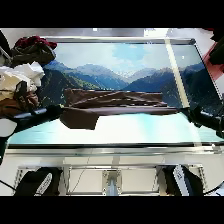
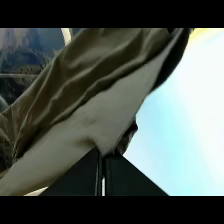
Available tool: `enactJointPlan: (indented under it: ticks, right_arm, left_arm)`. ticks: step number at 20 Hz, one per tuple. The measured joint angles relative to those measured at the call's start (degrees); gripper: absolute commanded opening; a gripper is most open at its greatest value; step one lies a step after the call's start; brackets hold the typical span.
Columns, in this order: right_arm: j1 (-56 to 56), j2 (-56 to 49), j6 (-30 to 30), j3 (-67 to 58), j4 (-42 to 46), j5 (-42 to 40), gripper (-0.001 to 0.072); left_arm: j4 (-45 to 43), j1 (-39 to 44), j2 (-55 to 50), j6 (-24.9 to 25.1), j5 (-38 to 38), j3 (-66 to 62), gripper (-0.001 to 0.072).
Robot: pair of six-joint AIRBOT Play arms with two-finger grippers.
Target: Fold the shirts.
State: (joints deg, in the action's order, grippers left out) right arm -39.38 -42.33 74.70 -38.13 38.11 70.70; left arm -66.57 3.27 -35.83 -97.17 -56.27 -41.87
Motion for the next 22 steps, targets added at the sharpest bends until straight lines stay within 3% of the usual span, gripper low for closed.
enactJointPlan:
  ticks: [5, 12, 16, 22]
  right_arm:
    - [9.07, -10.84, 1.38, -9.14, 1.88, -9.18, 0.0022]
    - [21.97, -34.80, 1.60, -18.69, 3.48, -25.90, 0.0022]
    - [23.76, -43.58, 2.10, -22.67, 4.83, -29.11, 0.0022]
    - [24.35, -48.37, 6.49, -24.20, 12.85, -29.49, 0.0022]
  left_arm:
    - [-1.62, 2.64, -17.94, 6.01, 6.80, -9.70, 0.0012]
    - [-4.79, 5.09, -45.33, 7.91, 11.45, -24.98, 0.0012]
    - [-8.04, 5.29, -50.53, 7.34, 12.26, -27.87, 0.0013]
    - [-9.90, 5.31, -52.65, 5.81, 14.88, -28.79, 0.0014]
